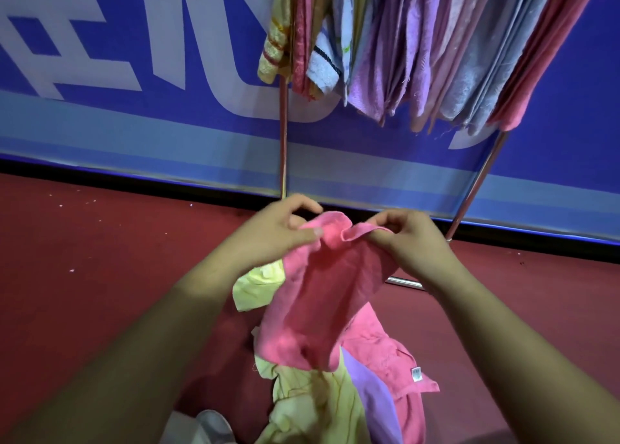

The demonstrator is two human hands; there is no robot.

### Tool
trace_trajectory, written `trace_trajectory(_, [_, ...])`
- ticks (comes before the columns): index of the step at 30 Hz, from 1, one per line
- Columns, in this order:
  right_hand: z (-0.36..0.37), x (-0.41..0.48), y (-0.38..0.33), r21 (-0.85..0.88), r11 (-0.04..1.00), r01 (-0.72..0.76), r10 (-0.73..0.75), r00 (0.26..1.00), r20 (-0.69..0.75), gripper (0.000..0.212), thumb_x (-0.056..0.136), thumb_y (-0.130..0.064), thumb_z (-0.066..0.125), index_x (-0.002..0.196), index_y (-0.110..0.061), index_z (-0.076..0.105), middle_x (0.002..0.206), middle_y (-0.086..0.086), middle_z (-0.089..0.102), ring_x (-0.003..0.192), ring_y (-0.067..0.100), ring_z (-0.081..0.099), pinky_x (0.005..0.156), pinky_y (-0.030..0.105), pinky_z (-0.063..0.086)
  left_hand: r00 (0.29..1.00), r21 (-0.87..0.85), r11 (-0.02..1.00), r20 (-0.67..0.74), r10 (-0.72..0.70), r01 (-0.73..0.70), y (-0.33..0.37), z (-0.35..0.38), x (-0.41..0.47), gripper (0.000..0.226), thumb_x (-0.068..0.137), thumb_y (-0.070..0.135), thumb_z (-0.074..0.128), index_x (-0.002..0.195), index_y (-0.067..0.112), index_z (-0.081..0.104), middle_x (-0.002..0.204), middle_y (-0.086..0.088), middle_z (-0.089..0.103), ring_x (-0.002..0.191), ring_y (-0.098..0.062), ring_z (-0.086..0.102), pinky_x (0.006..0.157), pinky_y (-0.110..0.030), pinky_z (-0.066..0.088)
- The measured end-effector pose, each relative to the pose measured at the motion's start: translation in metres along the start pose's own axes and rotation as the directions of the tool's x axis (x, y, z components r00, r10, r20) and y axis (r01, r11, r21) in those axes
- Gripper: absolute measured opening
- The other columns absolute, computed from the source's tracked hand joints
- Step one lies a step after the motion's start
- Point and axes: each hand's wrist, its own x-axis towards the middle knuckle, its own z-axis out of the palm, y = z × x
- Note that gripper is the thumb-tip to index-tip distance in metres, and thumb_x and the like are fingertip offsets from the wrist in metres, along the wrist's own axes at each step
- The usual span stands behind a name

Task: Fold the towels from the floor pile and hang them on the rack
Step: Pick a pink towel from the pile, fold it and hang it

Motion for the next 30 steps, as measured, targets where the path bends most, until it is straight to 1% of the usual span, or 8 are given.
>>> trace_trajectory(3, [0.011,-0.006,-0.006,0.081,0.993,0.081,-0.092,0.986,0.138,0.007,0.085,-0.015,0.079,0.080,-0.011,0.075,0.072,0.001,0.073,0.063,0.003,0.060,0.062,0.020,0.049,0.981,0.017,1.000,0.192,0.006,-0.010,-0.001,0.019,-0.001,0.047,0.092,0.012,0.068,0.133,0.029,0.053,0.086,-0.007,0.071,0.076,-0.012,0.061,0.073,-0.024,0.049])
trace_trajectory(5, [0.015,-0.007,-0.007,0.089,0.988,0.124,-0.140,0.969,0.204,0.005,0.087,-0.011,0.076,0.083,-0.009,0.076,0.078,0.003,0.075,0.067,0.003,0.062,0.065,0.017,0.050,0.974,0.138,0.990,0.225,0.008,-0.040,-0.006,0.023,0.001,0.023,0.093,0.016,0.067,0.113,0.026,0.064,0.079,0.000,0.062,0.071,-0.011,0.052,0.070,-0.028,0.043])
trace_trajectory(8, [0.011,-0.004,-0.005,0.063,0.991,0.122,-0.132,0.970,0.202,0.004,0.086,-0.016,0.078,0.085,-0.012,0.077,0.081,0.004,0.076,0.070,0.005,0.064,0.069,0.023,0.052,0.996,0.216,0.976,0.083,-0.017,-0.001,-0.007,0.023,0.006,0.008,0.082,0.031,0.068,0.086,0.023,0.068,0.071,0.003,0.058,0.068,-0.011,0.049,0.069,-0.034,0.040])
trace_trajectory(14, [-0.003,0.005,0.002,0.043,0.996,0.082,-0.084,0.996,0.039,0.009,0.093,-0.006,0.069,0.084,-0.007,0.072,0.054,-0.002,0.060,0.046,0.005,0.049,0.049,0.017,0.041,0.995,-0.085,0.995,-0.076,-0.067,0.061,-0.008,0.016,0.008,0.014,0.087,0.014,0.069,0.100,0.008,0.069,0.090,-0.020,0.071,0.082,-0.020,0.060,0.083,-0.040,0.048])
trace_trajectory(19, [0.001,0.008,0.003,0.143,0.984,0.104,-0.089,0.990,-0.111,0.011,0.092,0.002,0.066,0.091,-0.009,0.065,0.054,0.013,0.058,0.042,0.017,0.050,0.045,0.026,0.045,0.981,-0.117,0.993,-0.192,-0.038,0.015,-0.001,0.018,0.007,0.017,0.092,0.007,0.067,0.107,0.016,0.070,0.065,-0.011,0.055,0.051,-0.006,0.046,0.052,-0.017,0.037])
trace_trajectory(25, [0.003,0.008,0.004,0.253,0.957,0.140,-0.128,0.990,-0.062,0.020,0.091,0.019,0.048,0.082,0.006,0.061,0.061,0.010,0.067,0.057,0.020,0.062,0.059,0.027,0.055,0.997,-0.135,0.990,0.062,-0.040,0.048,0.004,0.019,0.004,0.033,0.093,-0.013,0.054,0.121,0.001,0.065,0.111,-0.012,0.074,0.100,-0.021,0.070,0.085,-0.027,0.059])
trace_trajectory(27, [0.003,0.007,0.004,0.193,0.969,0.154,-0.147,0.988,-0.048,0.031,0.088,0.020,0.048,0.077,0.000,0.069,0.061,0.005,0.069,0.059,0.017,0.062,0.063,0.026,0.055,1.000,0.001,1.000,0.019,0.008,-0.008,0.006,0.023,0.002,0.023,0.093,-0.006,0.059,0.111,0.004,0.071,0.082,0.009,0.075,0.083,-0.008,0.072,0.079,-0.026,0.060])
trace_trajectory(30, [0.004,0.002,0.000,0.079,0.979,0.190,-0.192,0.981,0.014,0.027,0.090,0.003,0.062,0.079,-0.018,0.075,0.069,0.000,0.073,0.067,0.010,0.065,0.070,0.029,0.054,0.996,0.114,0.993,-0.073,0.043,-0.035,0.008,0.025,0.000,0.010,0.093,0.012,0.066,0.091,0.006,0.074,0.061,0.006,0.070,0.065,-0.011,0.071,0.058,-0.021,0.055])
